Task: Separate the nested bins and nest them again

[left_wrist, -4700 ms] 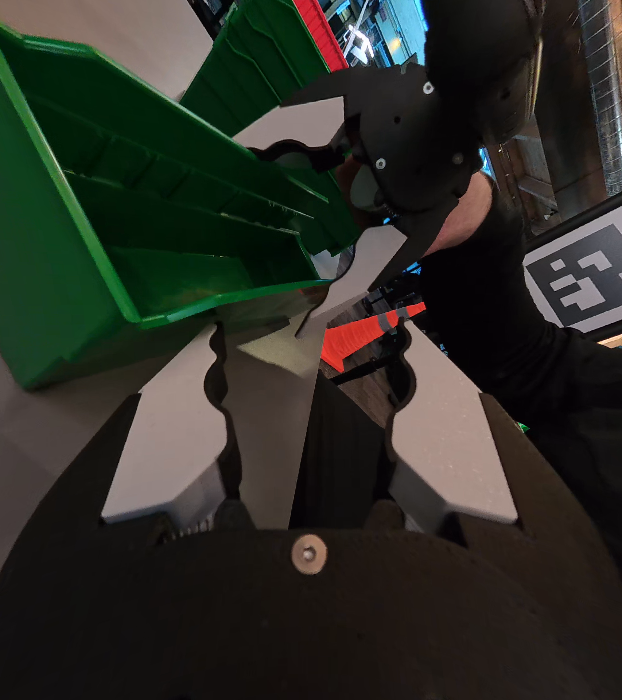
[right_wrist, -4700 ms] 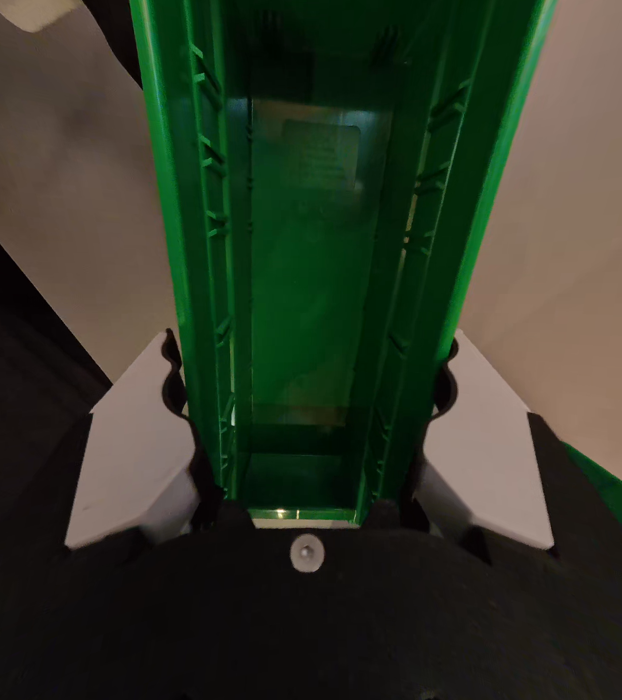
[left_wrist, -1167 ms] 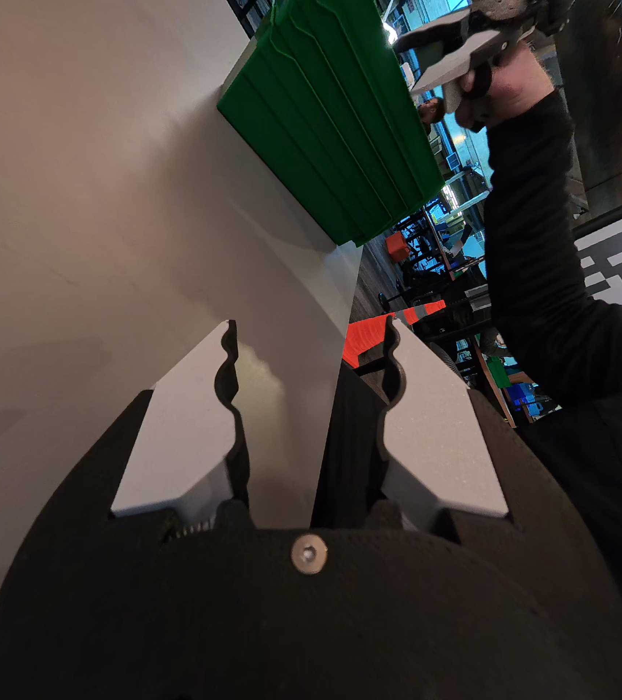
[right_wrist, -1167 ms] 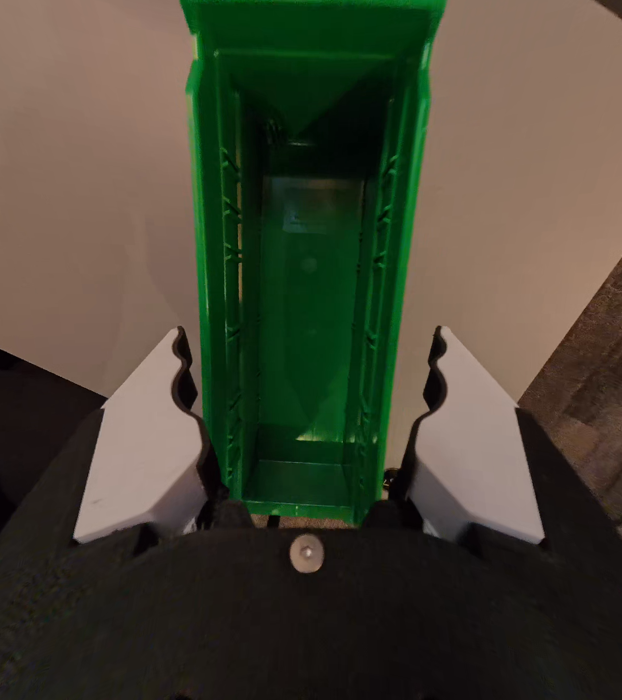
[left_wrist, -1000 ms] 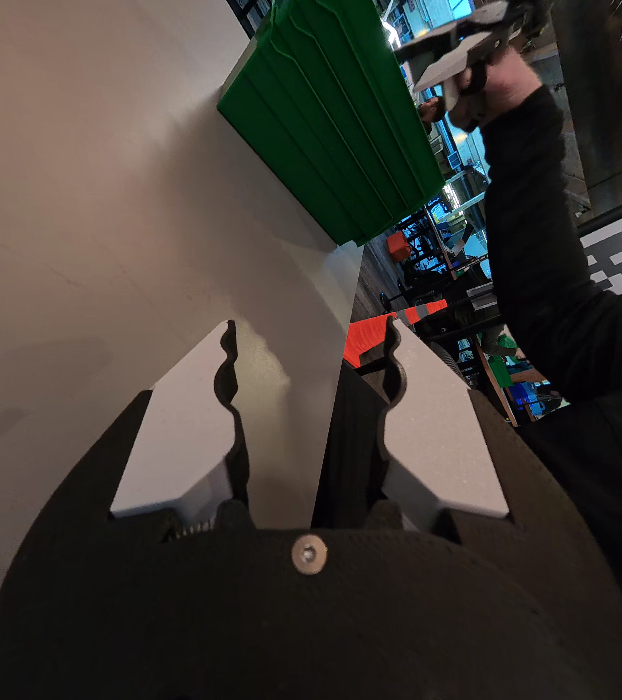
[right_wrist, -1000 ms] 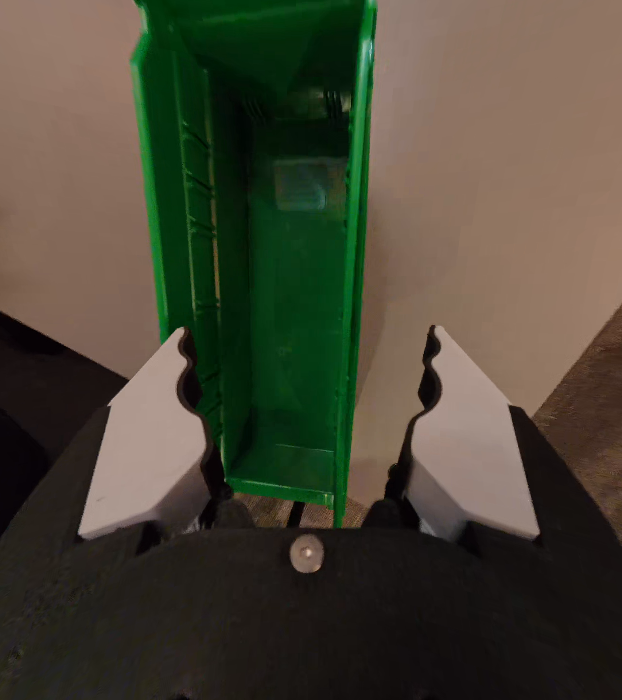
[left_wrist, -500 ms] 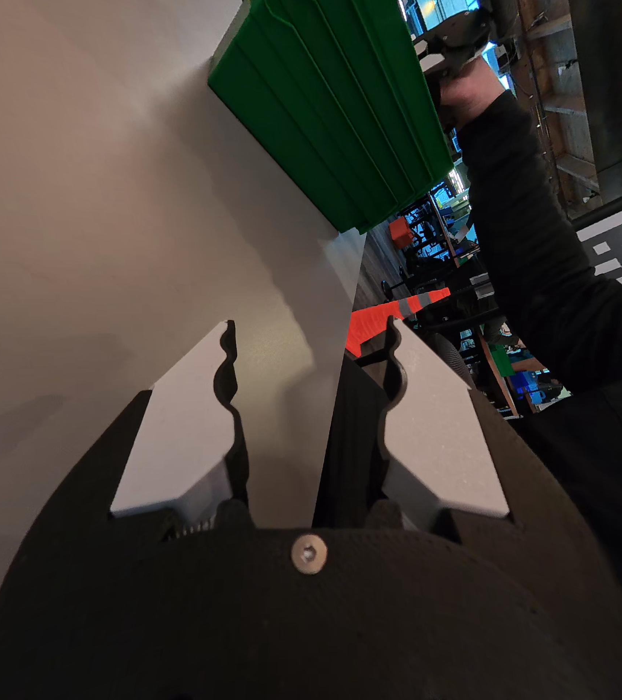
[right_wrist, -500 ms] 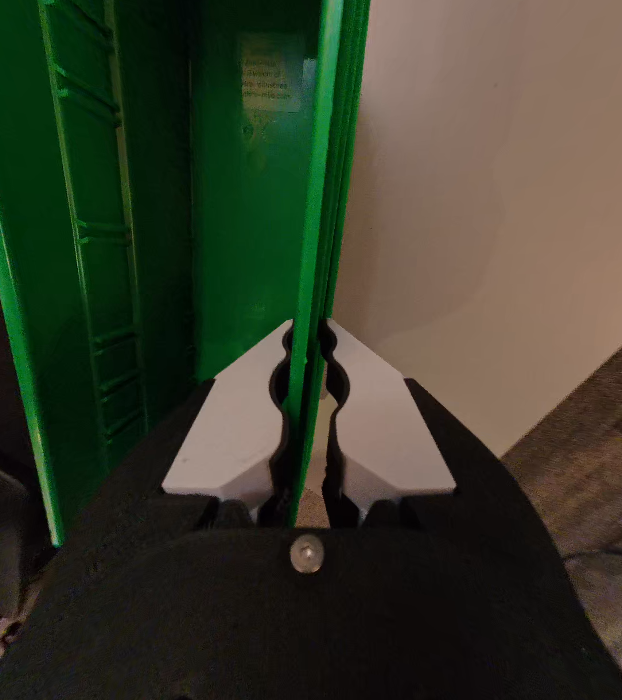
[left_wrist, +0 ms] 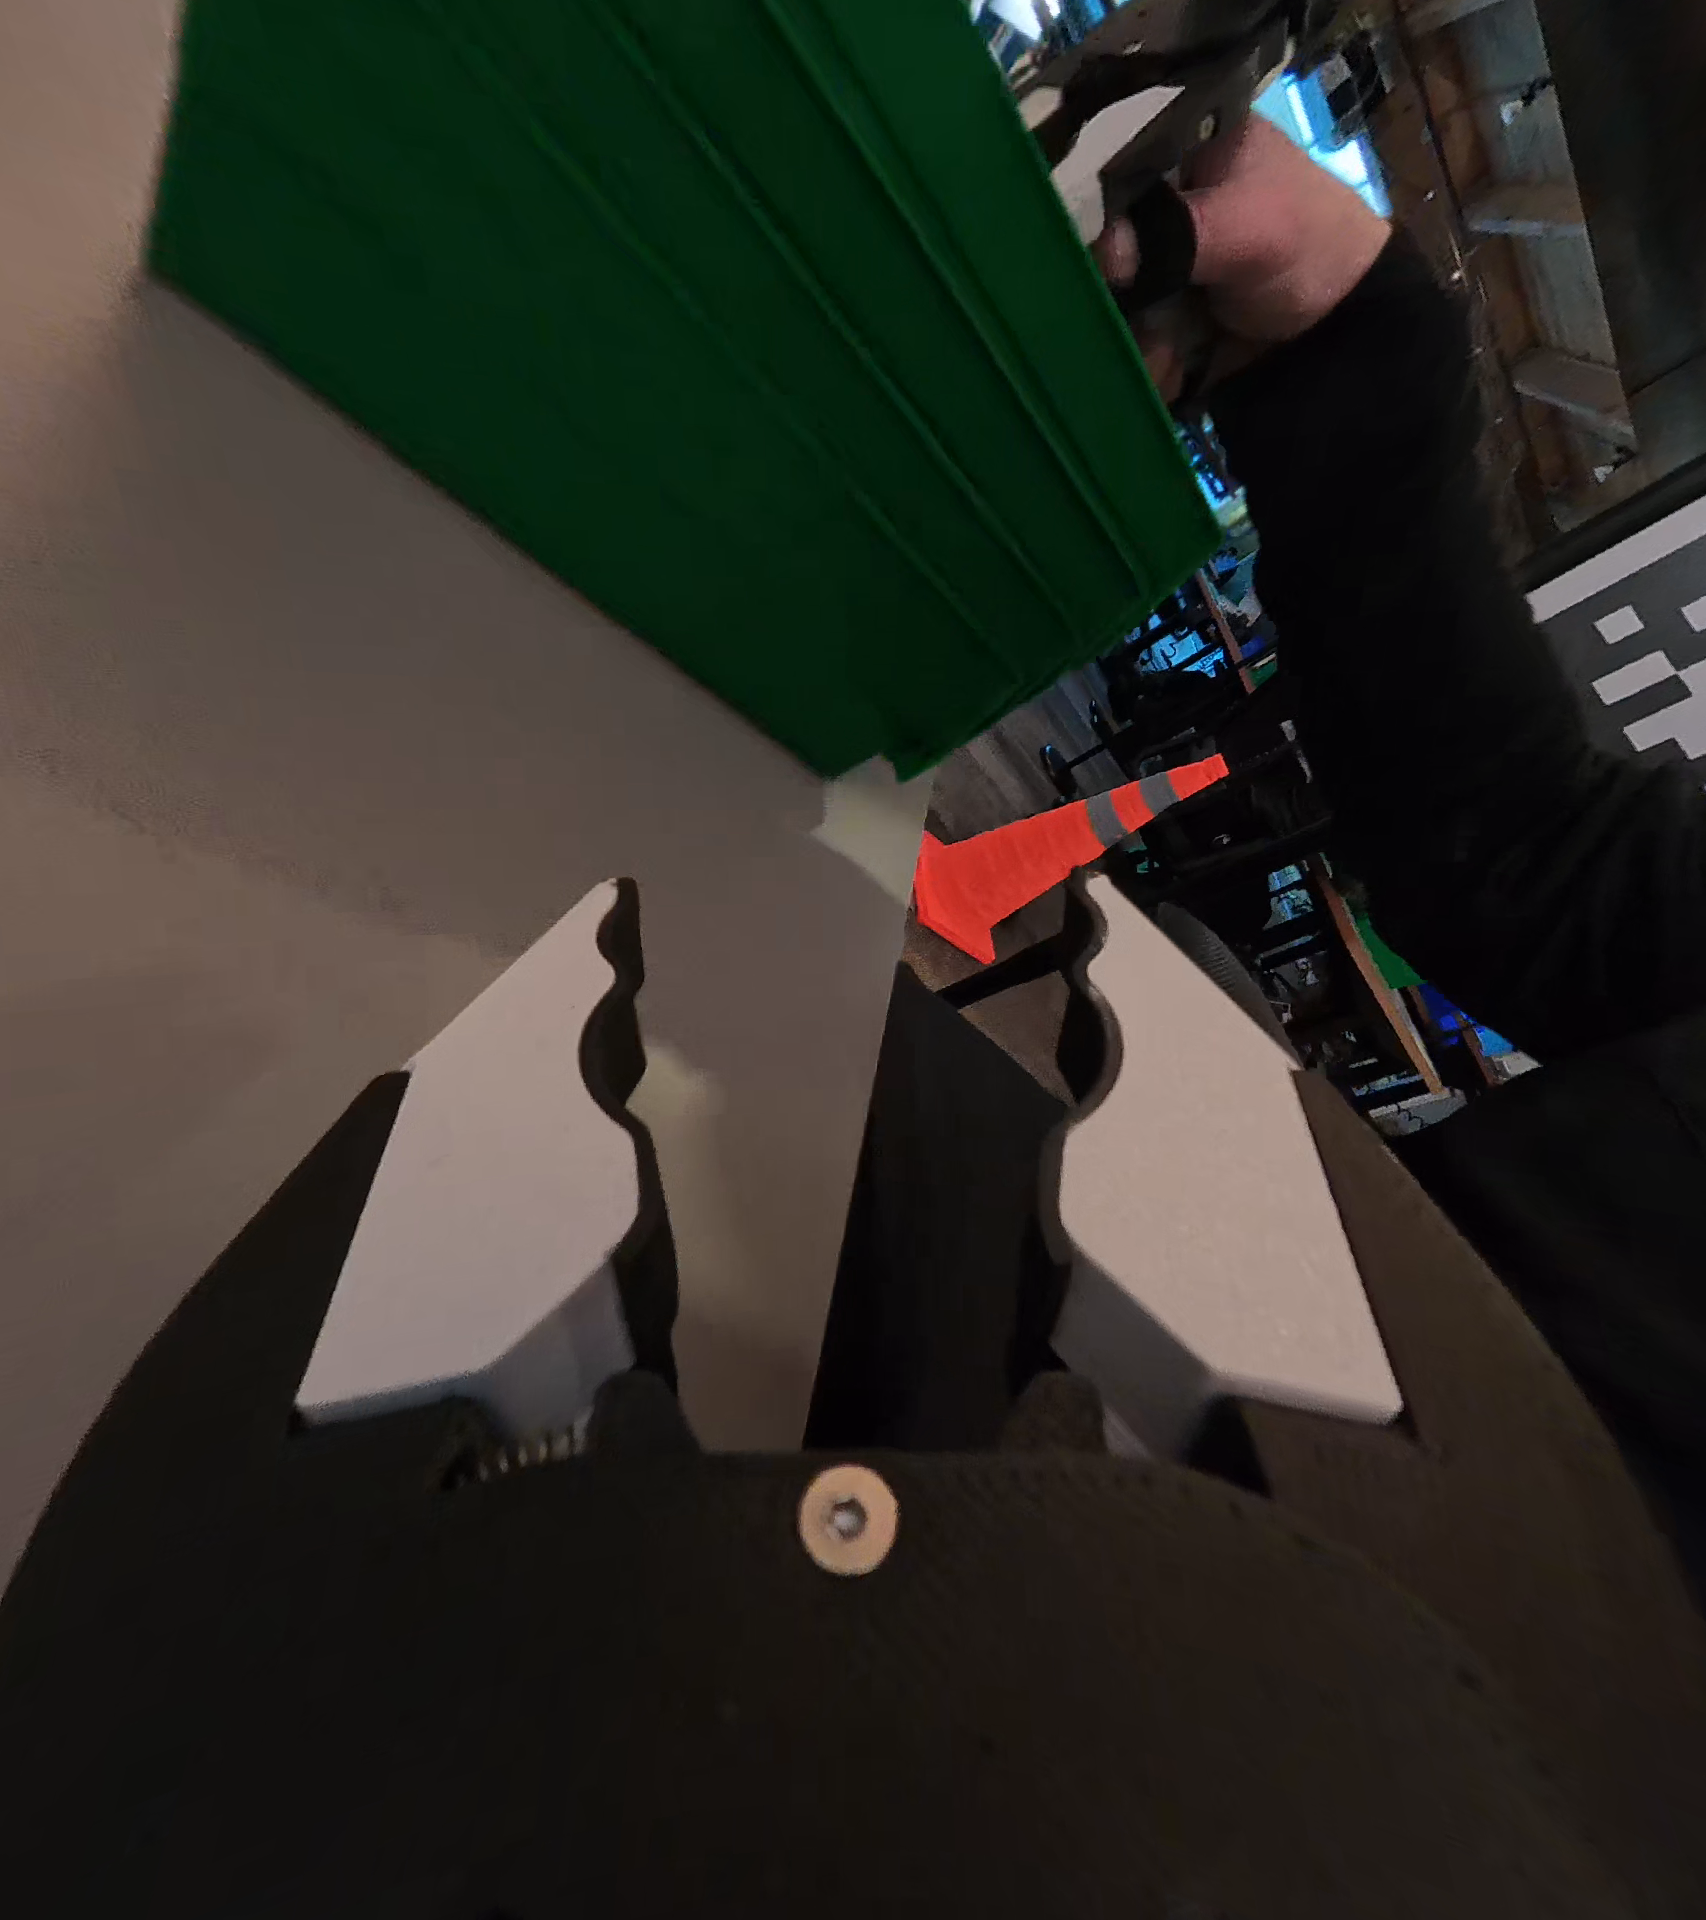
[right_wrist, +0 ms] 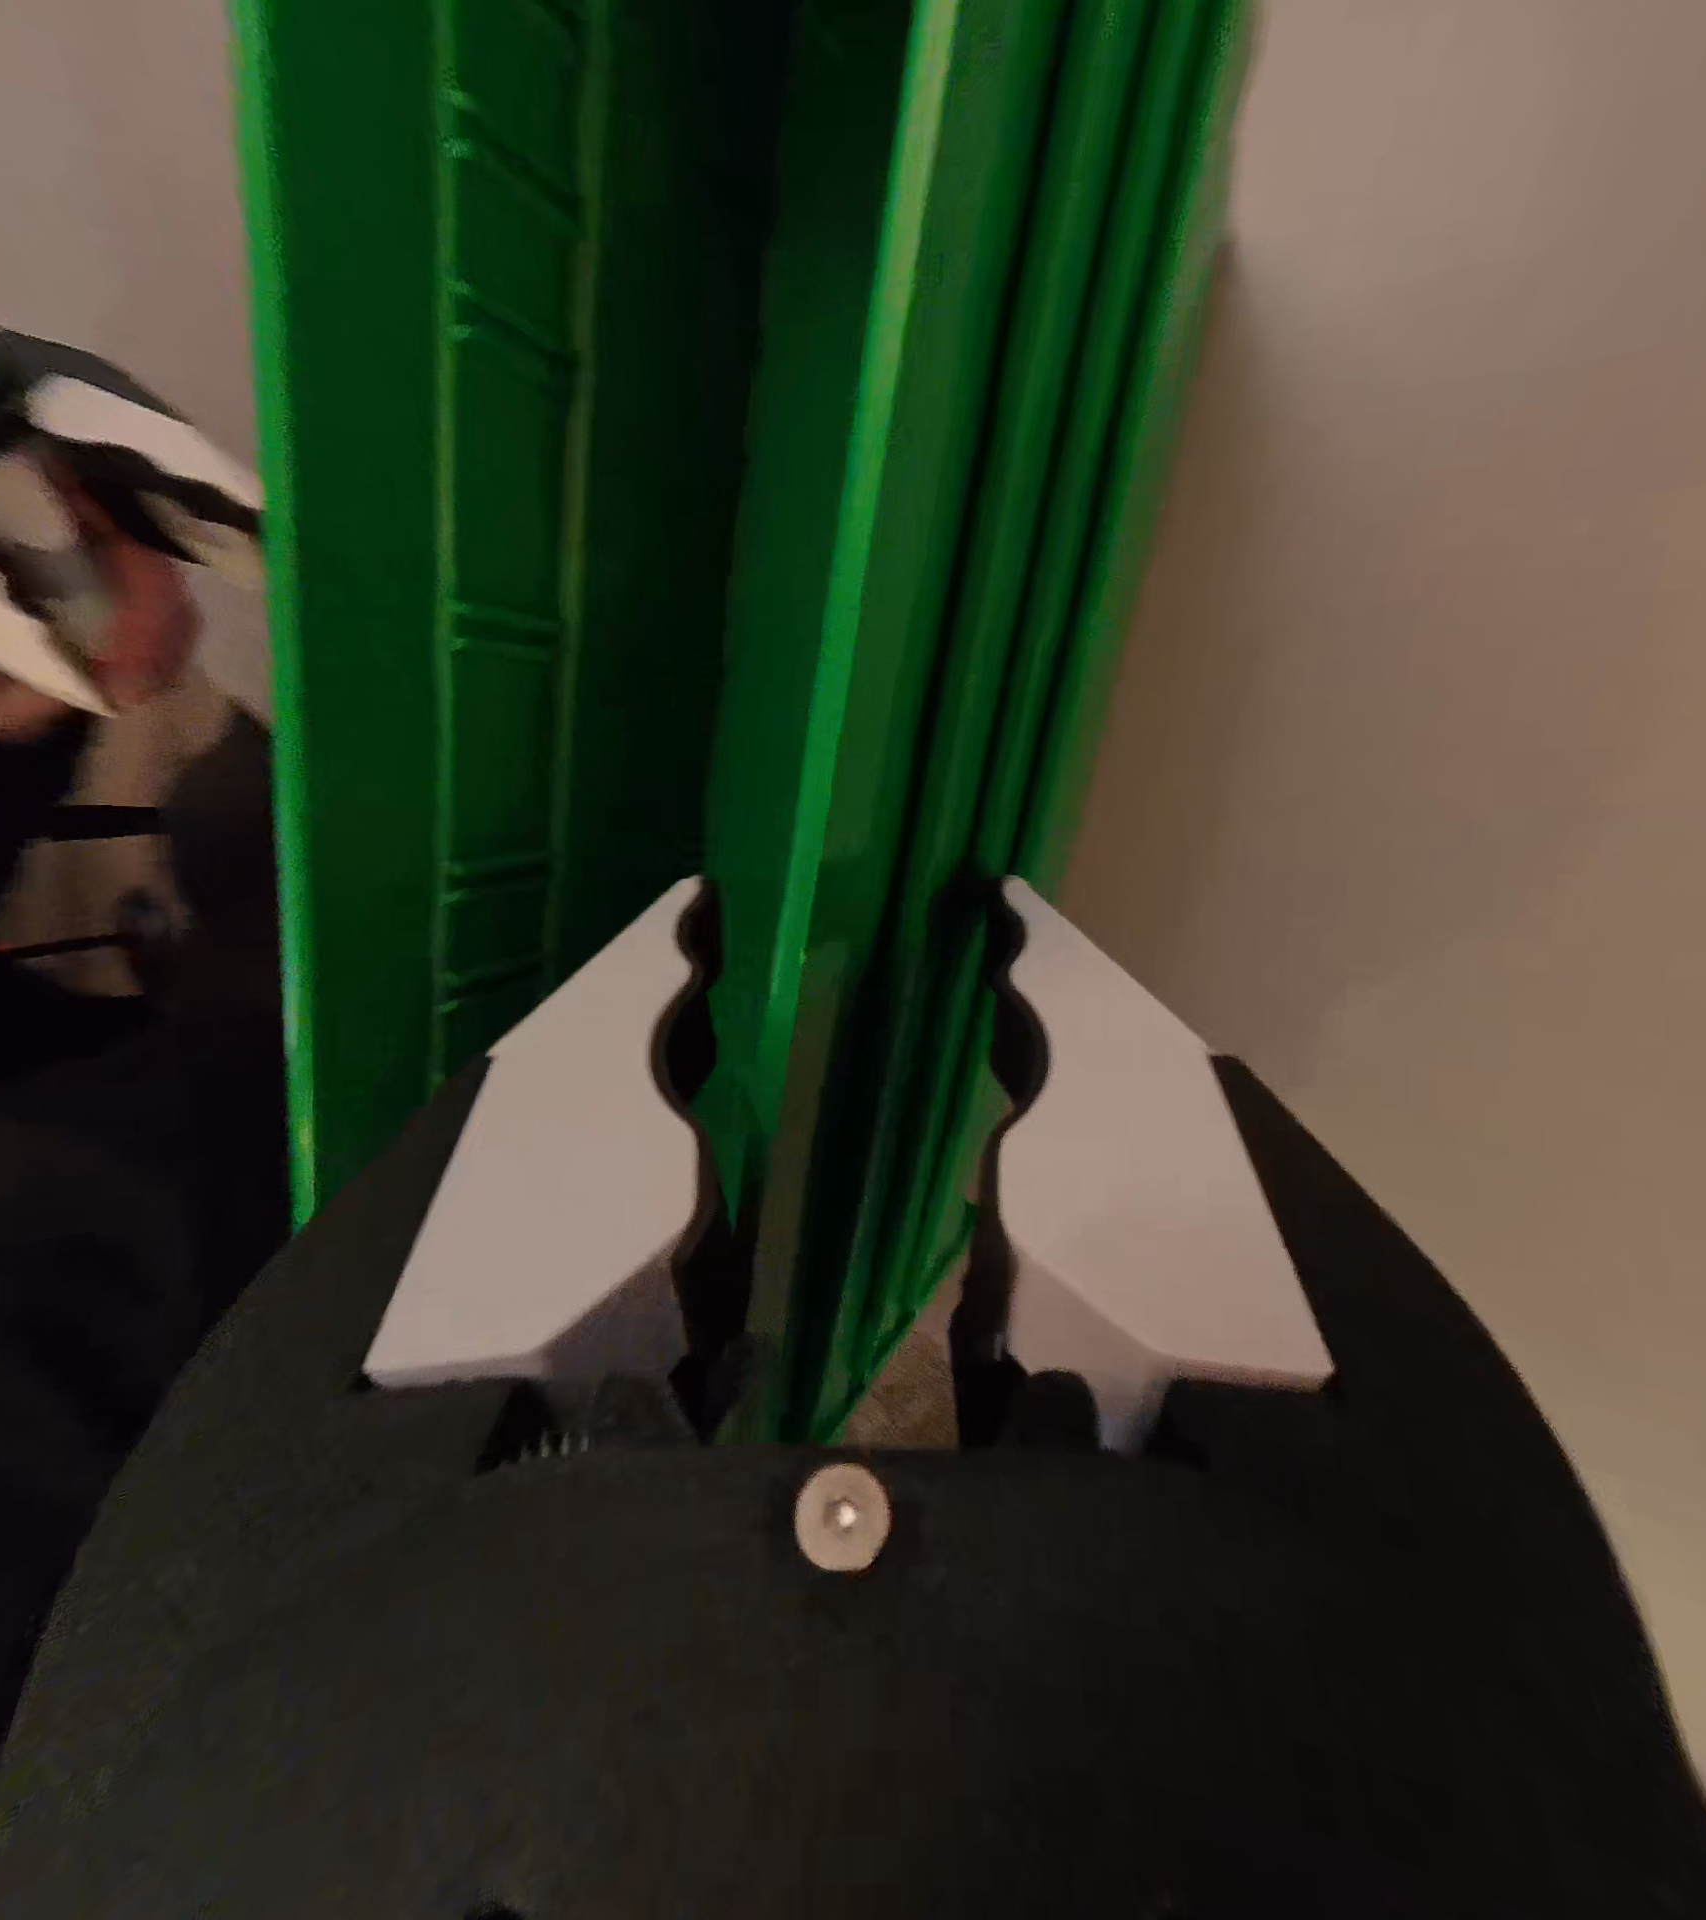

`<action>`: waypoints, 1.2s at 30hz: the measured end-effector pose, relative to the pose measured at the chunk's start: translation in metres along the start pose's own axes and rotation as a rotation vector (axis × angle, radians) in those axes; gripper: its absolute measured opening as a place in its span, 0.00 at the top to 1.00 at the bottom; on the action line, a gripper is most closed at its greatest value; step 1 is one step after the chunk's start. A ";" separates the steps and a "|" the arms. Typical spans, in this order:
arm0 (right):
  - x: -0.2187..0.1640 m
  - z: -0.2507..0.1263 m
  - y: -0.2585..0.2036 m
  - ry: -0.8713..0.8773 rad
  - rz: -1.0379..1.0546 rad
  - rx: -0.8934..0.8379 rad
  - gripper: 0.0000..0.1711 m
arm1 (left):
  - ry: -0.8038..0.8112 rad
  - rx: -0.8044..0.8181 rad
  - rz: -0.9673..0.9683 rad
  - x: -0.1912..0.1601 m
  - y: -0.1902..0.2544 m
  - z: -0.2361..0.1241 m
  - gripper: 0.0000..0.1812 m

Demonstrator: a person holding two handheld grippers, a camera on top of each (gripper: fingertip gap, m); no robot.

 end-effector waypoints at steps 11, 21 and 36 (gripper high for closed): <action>0.058 0.091 -0.149 0.239 -0.137 0.452 0.37 | 0.148 0.019 0.025 0.024 0.016 -0.033 0.54; 0.096 0.152 -0.234 0.443 -0.174 0.615 0.26 | 0.321 0.167 -0.015 0.017 0.000 -0.138 0.58; 0.150 0.232 -0.341 0.594 -0.161 0.773 0.23 | 0.599 0.365 -0.063 -0.005 -0.018 -0.292 0.72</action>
Point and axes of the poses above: each gripper's, where its closed fingertips meet, z out along the fingers, x out of its top, y = z × x across the jaws, the point moved 5 cm from there along -z, back along the fingers, and after that the axes turned 5 degrees about -z, right-handed, at the moved point
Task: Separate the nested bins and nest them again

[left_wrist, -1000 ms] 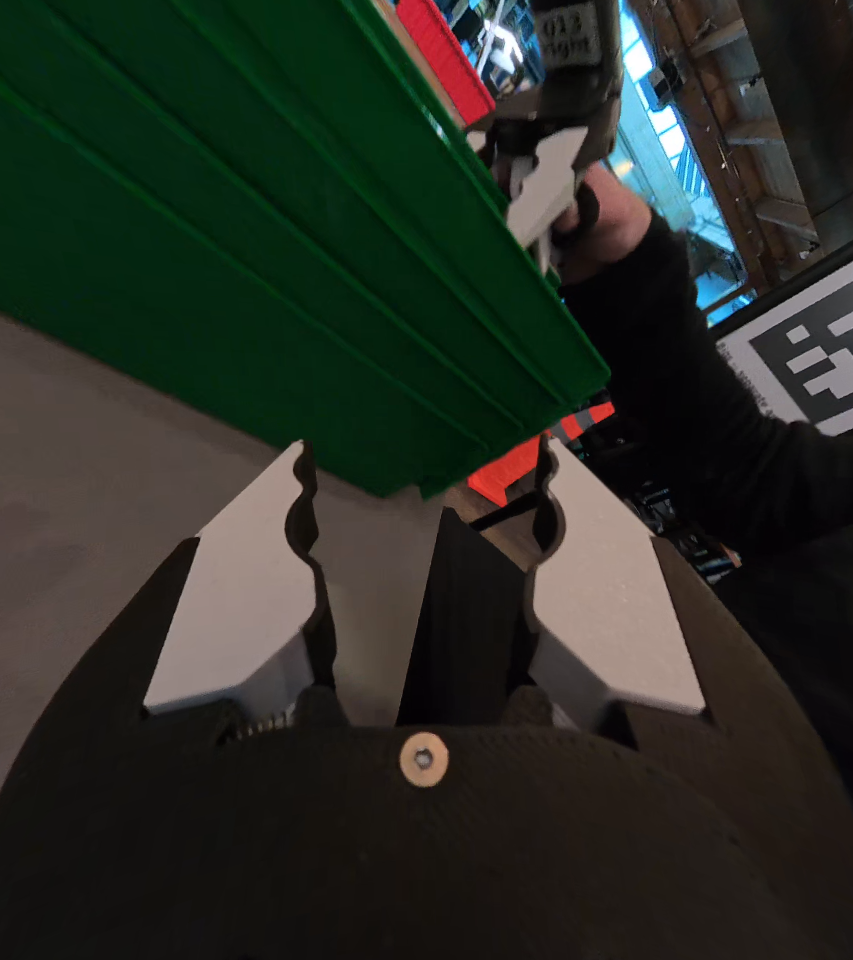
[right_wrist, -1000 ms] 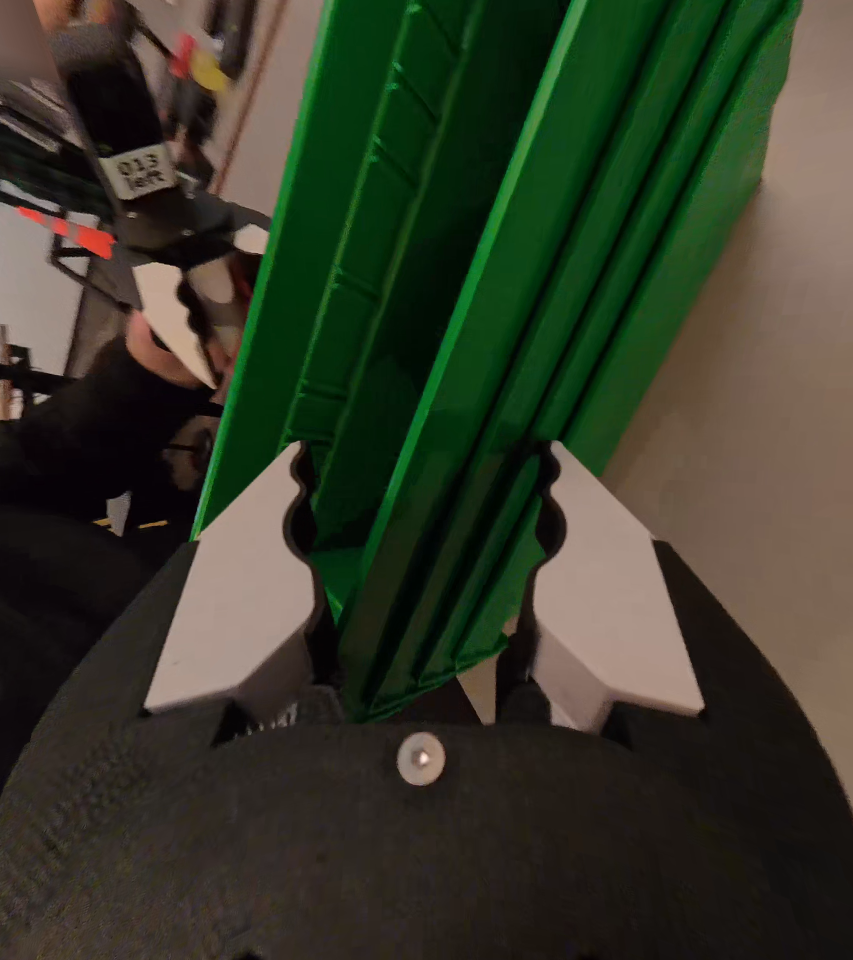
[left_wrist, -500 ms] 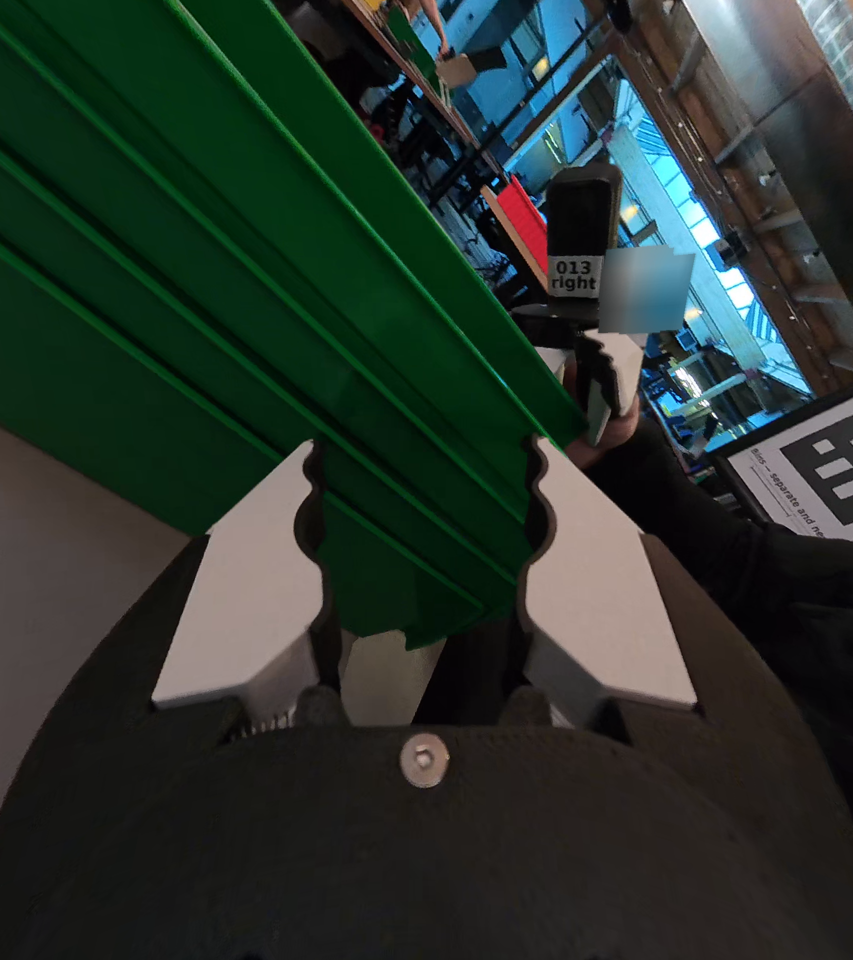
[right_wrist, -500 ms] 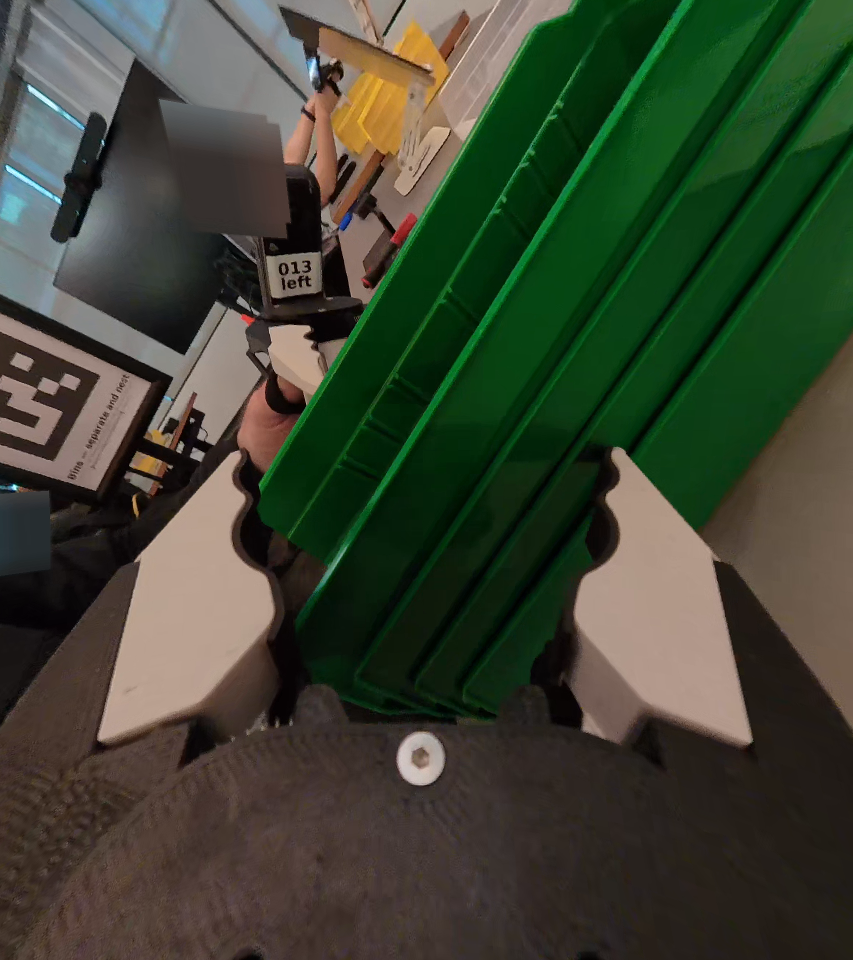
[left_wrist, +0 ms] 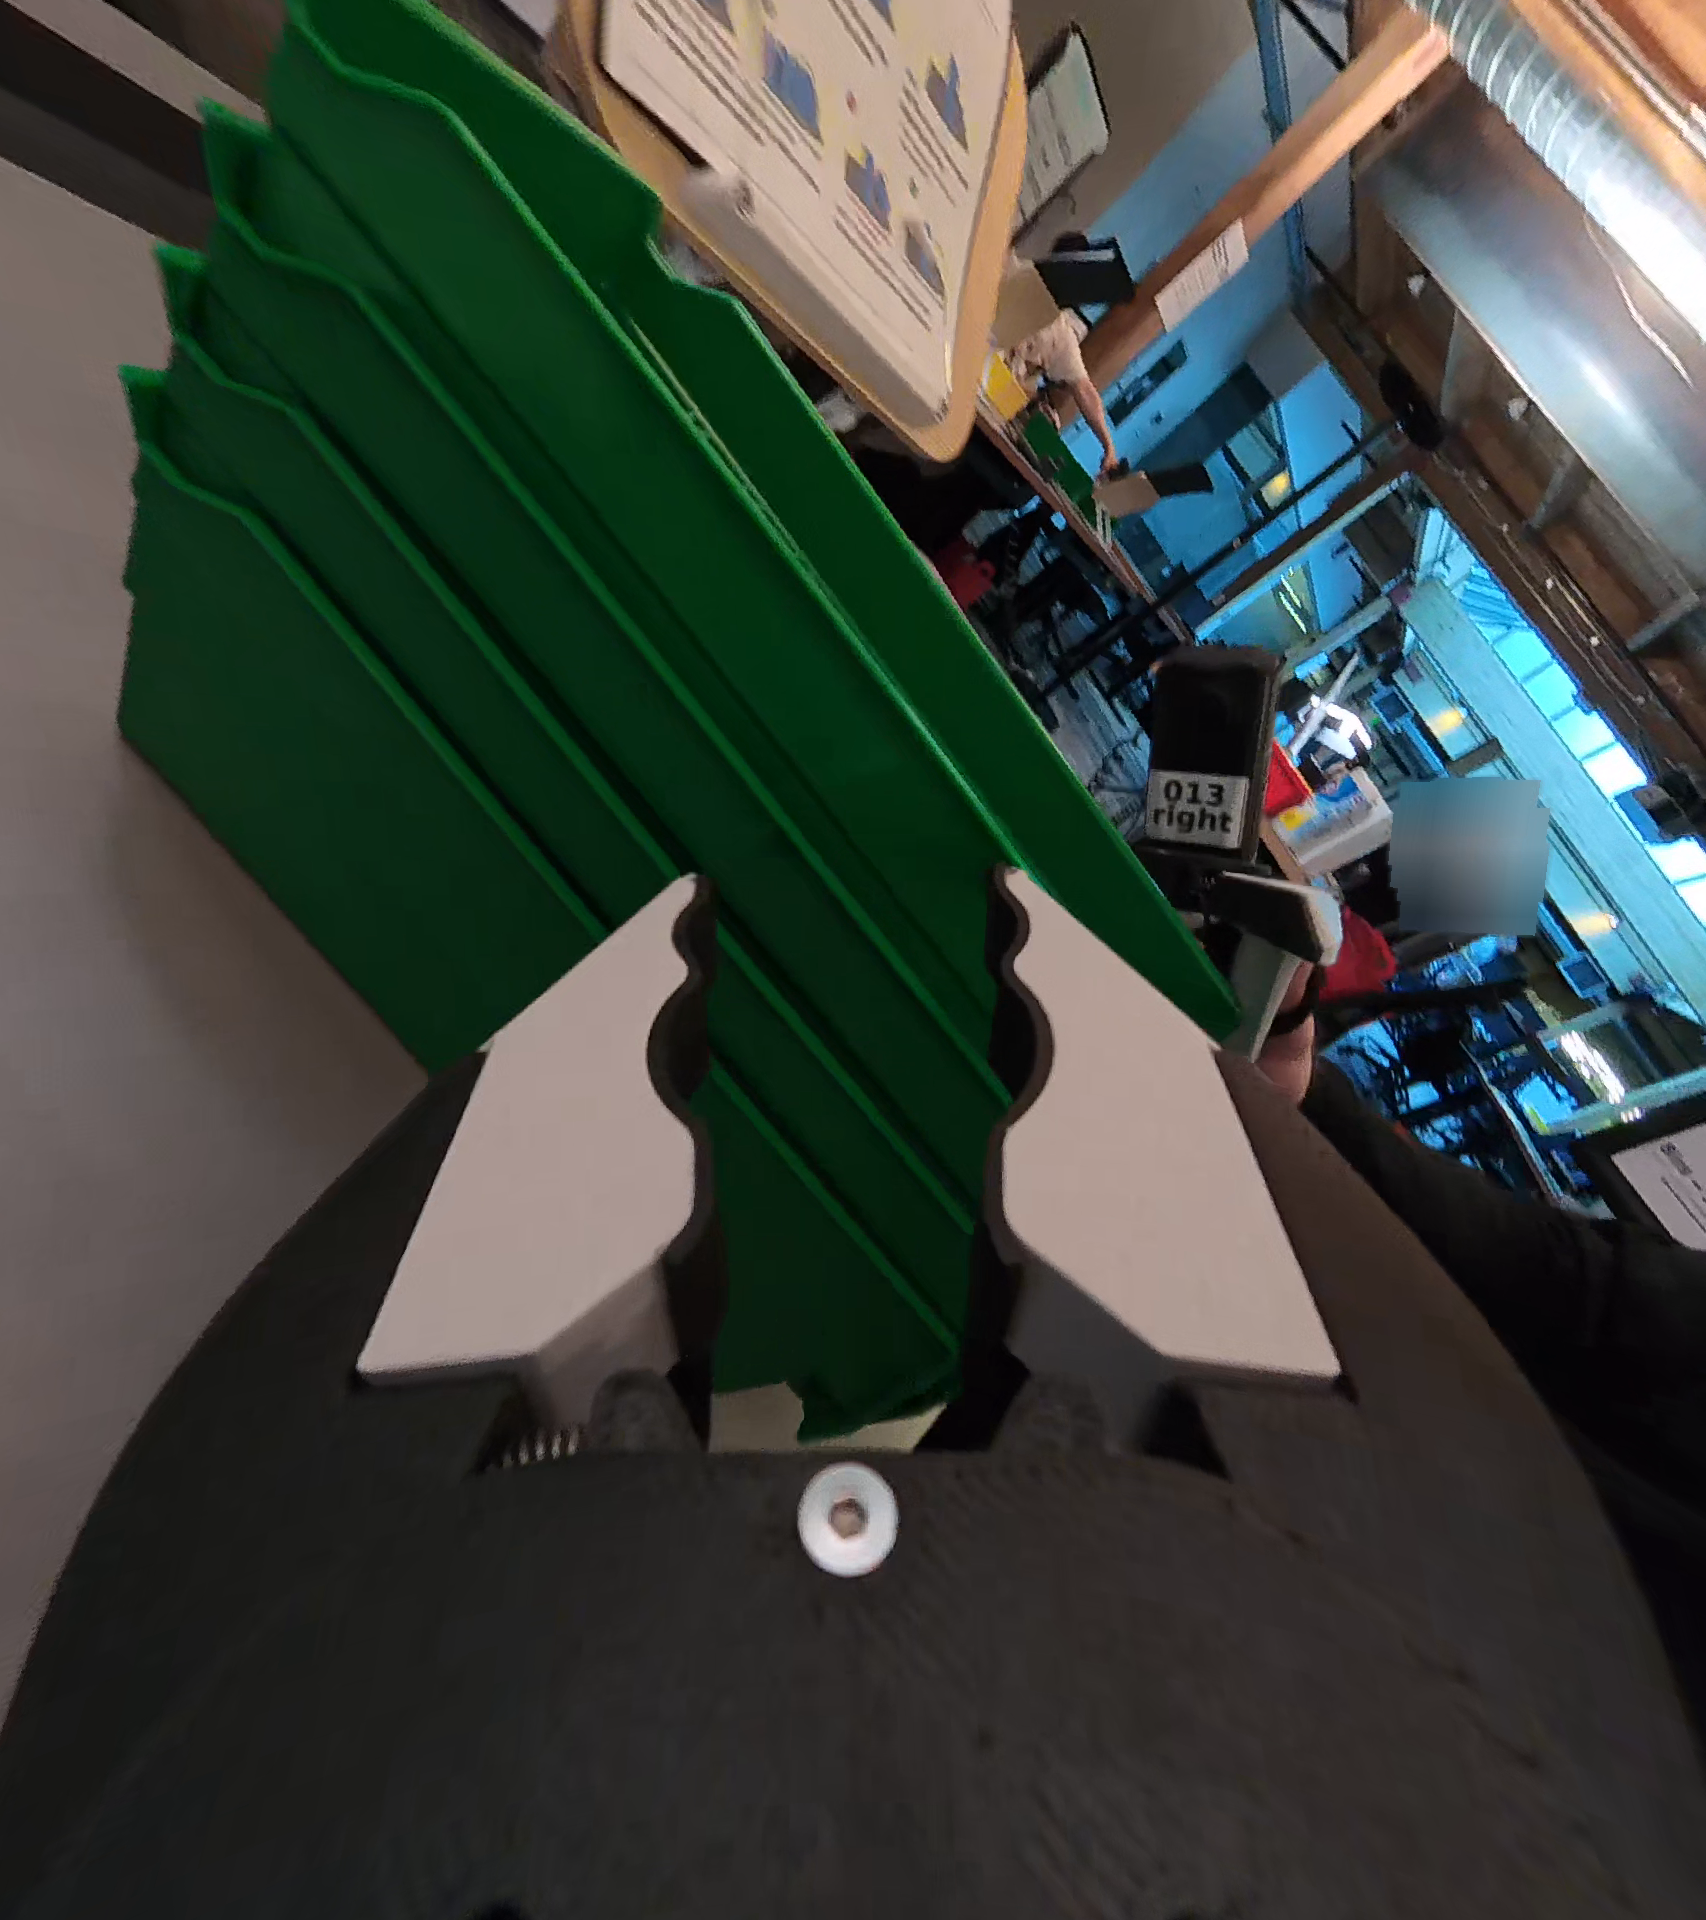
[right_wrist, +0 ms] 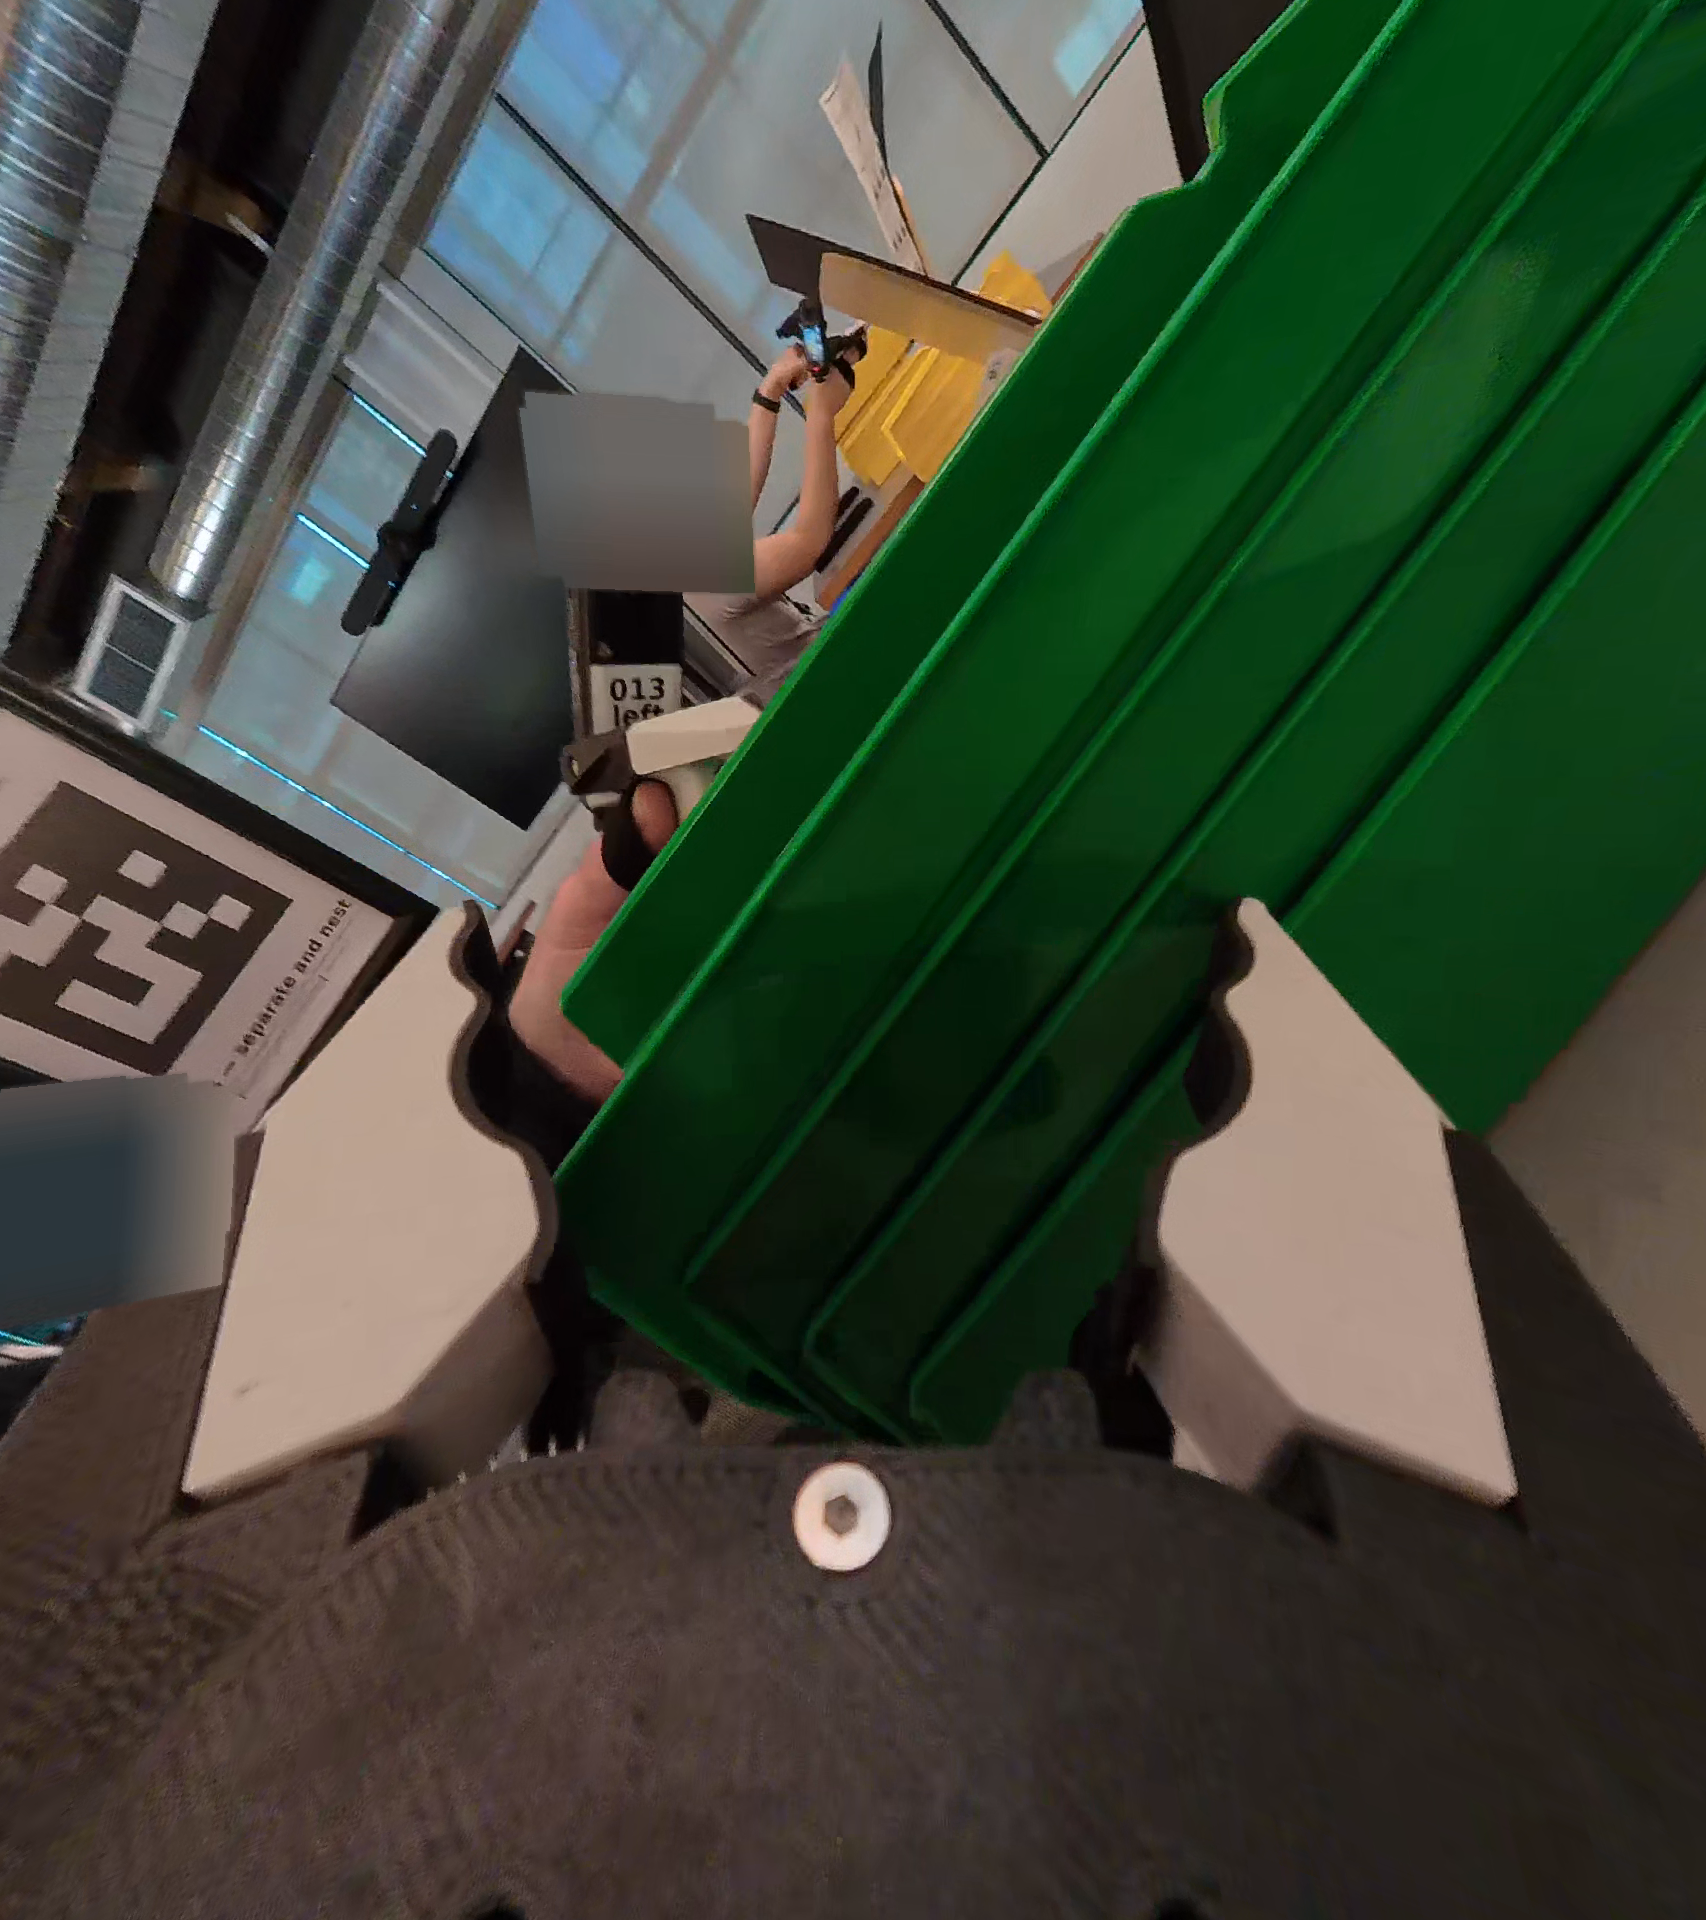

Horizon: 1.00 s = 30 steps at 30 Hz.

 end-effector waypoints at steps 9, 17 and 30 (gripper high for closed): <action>-0.013 0.070 -0.010 -0.009 0.005 0.071 0.26 | 0.193 0.122 -0.032 0.037 -0.043 -0.059 0.73; -0.009 0.046 -0.024 -0.073 -0.017 0.103 0.27 | 0.259 0.198 0.032 0.050 -0.043 -0.093 0.63; -0.064 -0.057 -0.032 -0.221 -0.105 -0.013 0.31 | -0.170 0.550 0.385 0.054 0.043 -0.036 0.19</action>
Point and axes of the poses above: each gripper's, where its closed fingertips meet, z out along the fingers, x out of its top, y = z × x across the jaws, the point moved 5 cm from there along -z, back along the fingers, and after that the axes turned 5 degrees about -z, right-handed, at the moved point
